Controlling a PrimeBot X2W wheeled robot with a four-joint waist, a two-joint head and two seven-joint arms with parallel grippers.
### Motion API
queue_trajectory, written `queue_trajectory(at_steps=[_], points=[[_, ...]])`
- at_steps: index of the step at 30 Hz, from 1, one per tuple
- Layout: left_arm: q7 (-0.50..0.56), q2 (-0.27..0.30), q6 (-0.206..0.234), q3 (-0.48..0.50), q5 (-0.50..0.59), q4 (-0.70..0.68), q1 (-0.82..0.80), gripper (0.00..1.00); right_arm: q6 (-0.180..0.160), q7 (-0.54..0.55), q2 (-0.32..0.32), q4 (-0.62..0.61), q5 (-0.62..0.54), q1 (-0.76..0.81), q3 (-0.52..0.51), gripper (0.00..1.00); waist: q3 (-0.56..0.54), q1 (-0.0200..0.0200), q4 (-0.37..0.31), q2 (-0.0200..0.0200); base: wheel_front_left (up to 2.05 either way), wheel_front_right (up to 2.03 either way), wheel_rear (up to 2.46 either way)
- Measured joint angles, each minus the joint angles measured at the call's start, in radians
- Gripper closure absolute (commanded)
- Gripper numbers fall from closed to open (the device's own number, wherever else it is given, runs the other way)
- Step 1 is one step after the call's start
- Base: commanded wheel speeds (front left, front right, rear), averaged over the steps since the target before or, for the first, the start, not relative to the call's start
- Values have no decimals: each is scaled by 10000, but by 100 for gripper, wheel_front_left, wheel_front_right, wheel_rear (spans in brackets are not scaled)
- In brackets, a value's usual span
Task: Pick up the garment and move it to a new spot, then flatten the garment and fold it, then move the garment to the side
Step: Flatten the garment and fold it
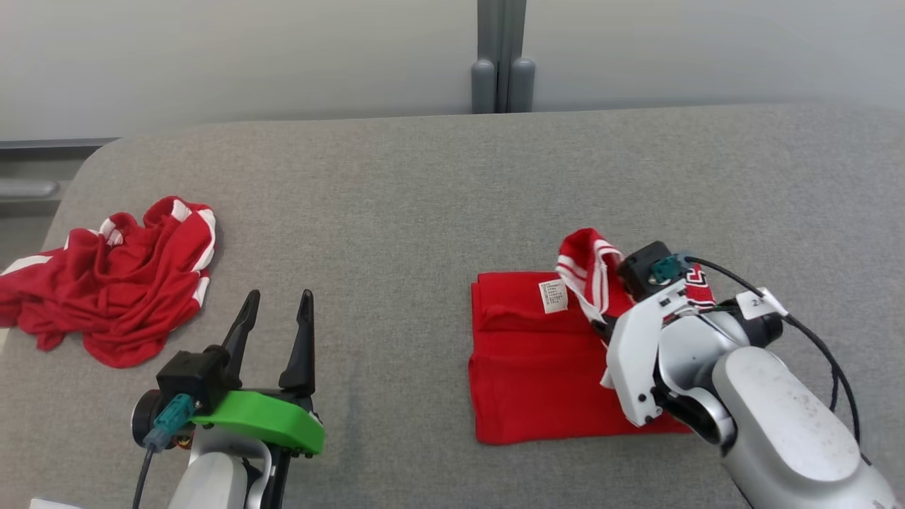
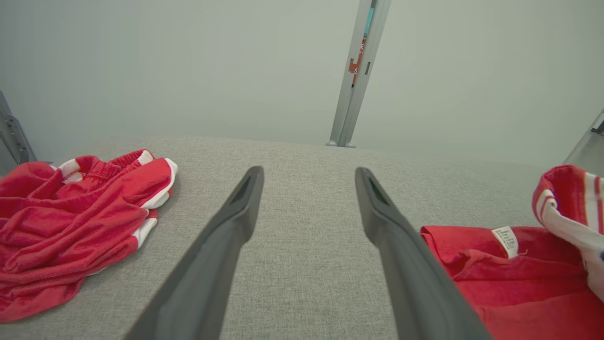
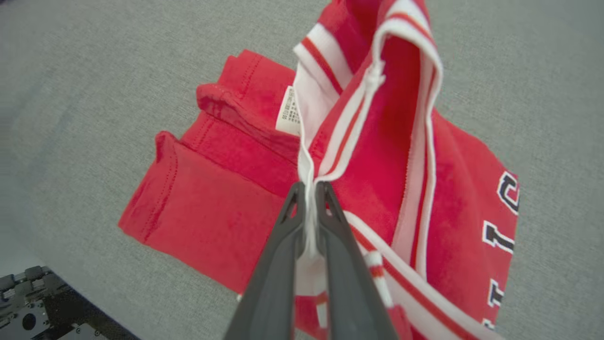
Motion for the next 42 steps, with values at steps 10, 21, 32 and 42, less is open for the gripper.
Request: queue_trajectory(at_steps=[10, 21, 32, 42], points=[[0, 17, 0, -322, -117, 42, -272, 0, -4, -694, 953, 2090, 477, -1278, 1154, 100, 299, 0, 527, 0, 0, 0, 0], [0, 13, 0, -378, -199, 105, -441, 0, -4, -1507, 1651, 3225, 1342, -1762, 1210, 0, 572, 0, 734, 0, 0, 0, 0], [0, 13, 0, -73, -192, 15, -414, 0, -6, -3361, 809, 431, 2493, -1657, 786, 0, 448, 0, 317, 0, 0, 0, 0], [0, -17, 0, 121, -167, 25, -118, 0, -6, -6429, 426, 259, -153, 813, -2633, 0, -27, 0, 20, 0, 0, 0, 0]])
